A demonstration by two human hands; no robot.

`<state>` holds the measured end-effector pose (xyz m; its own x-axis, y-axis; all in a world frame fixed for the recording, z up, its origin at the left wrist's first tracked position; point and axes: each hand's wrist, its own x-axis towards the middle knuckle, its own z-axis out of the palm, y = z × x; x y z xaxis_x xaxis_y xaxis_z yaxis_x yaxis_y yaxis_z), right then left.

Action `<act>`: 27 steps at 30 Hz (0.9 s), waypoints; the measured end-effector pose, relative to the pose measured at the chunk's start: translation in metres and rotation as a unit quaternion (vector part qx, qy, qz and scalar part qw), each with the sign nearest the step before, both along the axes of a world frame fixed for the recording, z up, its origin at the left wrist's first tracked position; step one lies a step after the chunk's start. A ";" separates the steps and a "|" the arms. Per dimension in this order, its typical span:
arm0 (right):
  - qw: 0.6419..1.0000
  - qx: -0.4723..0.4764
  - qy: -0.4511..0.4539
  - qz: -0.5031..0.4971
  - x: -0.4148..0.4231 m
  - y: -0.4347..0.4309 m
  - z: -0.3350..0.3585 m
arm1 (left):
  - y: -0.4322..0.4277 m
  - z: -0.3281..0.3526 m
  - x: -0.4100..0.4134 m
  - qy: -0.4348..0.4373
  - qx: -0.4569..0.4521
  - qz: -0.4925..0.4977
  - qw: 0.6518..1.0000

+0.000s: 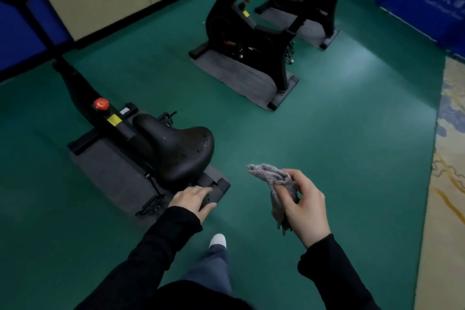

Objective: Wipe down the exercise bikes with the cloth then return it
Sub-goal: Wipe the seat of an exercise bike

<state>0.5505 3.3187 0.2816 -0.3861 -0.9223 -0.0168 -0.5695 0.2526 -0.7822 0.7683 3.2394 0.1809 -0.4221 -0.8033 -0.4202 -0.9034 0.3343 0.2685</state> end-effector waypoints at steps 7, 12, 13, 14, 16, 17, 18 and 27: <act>0.993 0.041 -0.008 0.107 -0.003 -0.066 -0.006 | -0.014 -0.006 0.003 0.044 0.005 0.103 0.994; 0.977 0.056 -0.011 0.206 0.015 -0.118 -0.011 | -0.007 -0.009 0.027 0.043 0.003 0.207 0.977; 0.973 0.059 -0.012 0.225 0.019 -0.128 -0.012 | -0.004 -0.009 0.031 0.039 -0.001 0.228 0.973; 0.968 0.061 -0.012 0.242 0.023 -0.138 -0.014 | -0.003 -0.009 0.034 0.034 -0.006 0.249 0.968; 0.959 0.067 -0.012 0.275 0.029 -0.155 -0.018 | 0.000 -0.009 0.038 0.032 -0.012 0.292 0.956; 0.955 0.068 -0.012 0.290 0.032 -0.163 -0.020 | 0.001 -0.008 0.039 0.037 -0.014 0.314 0.948; 0.950 0.067 -0.010 0.305 0.033 -0.171 -0.022 | 0.002 -0.007 0.039 0.045 -0.017 0.337 0.940; 0.875 0.062 0.013 0.479 0.034 -0.257 -0.029 | -0.004 -0.001 0.007 0.062 -0.046 0.534 0.842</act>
<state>0.5841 3.0619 0.2525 0.5625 -0.8146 -0.1417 -0.5835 -0.2697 -0.7660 0.7753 3.2351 0.1798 0.5252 -0.7798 -0.3408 -0.6697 -0.6258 0.3998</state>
